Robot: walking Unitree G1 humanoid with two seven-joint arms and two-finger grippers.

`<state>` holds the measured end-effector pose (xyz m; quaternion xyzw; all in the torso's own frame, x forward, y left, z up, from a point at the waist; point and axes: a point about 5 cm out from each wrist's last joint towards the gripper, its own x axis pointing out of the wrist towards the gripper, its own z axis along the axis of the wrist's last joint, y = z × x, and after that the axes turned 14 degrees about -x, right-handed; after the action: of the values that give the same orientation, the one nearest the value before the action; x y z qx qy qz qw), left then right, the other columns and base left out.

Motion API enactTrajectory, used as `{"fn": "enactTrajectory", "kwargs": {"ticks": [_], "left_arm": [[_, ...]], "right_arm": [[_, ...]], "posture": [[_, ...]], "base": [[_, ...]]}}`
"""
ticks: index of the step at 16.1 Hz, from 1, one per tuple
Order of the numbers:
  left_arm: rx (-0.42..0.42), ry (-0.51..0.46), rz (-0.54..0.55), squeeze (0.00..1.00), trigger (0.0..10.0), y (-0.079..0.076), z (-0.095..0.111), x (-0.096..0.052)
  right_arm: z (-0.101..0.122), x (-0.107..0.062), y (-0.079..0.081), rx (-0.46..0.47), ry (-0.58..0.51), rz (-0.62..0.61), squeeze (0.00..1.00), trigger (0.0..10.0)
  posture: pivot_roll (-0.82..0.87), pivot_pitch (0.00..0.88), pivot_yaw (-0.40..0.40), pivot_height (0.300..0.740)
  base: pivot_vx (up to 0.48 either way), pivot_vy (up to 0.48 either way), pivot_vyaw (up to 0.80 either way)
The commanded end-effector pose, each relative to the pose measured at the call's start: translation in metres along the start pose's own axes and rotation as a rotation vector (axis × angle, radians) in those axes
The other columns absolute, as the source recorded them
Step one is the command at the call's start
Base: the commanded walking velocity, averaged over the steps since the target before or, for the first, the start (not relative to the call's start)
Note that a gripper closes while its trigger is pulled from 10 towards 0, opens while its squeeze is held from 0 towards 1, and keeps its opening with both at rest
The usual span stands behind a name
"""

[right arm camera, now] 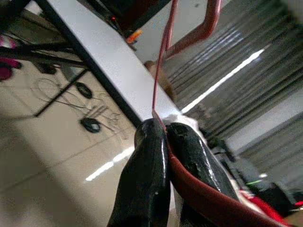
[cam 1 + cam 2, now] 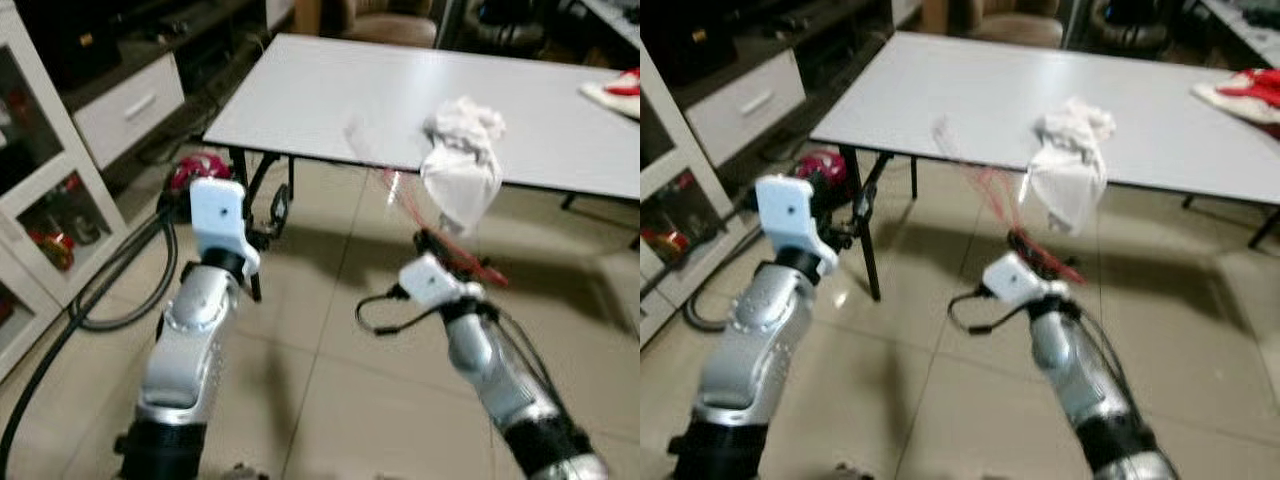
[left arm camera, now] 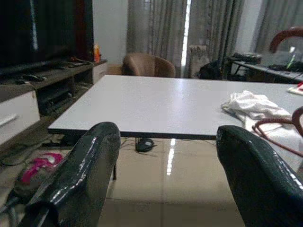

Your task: Hang hanger

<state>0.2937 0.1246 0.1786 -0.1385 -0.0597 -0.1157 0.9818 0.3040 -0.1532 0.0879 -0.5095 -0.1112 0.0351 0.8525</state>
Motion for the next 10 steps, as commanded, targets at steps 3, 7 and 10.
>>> {"fn": "enactTrajectory", "kwargs": {"ticks": [3,7,10], "left_arm": [[-0.226,0.112,-0.145,0.0,10.0,-0.024,0.021,0.008],[-0.507,0.249,-0.23,0.0,10.0,-0.046,0.024,0.009],[-0.621,0.374,-0.224,0.0,10.0,-0.049,0.014,0.006]], "right_arm": [[-0.005,0.006,0.011,-0.14,-0.028,0.027,0.0,0.0],[0.007,0.015,0.018,-0.273,-0.126,0.007,0.0,0.0],[0.008,0.016,0.018,-0.323,-0.152,-0.018,0.0,0.0]], "posture": [[-0.01,0.058,-0.043,0.74],[0.0,0.056,-0.05,0.74],[0.0,0.061,-0.05,0.74]], "base": [[0.0,0.0,0.0],[0.0,0.0,0.0],[0.0,0.0,0.0]]}}
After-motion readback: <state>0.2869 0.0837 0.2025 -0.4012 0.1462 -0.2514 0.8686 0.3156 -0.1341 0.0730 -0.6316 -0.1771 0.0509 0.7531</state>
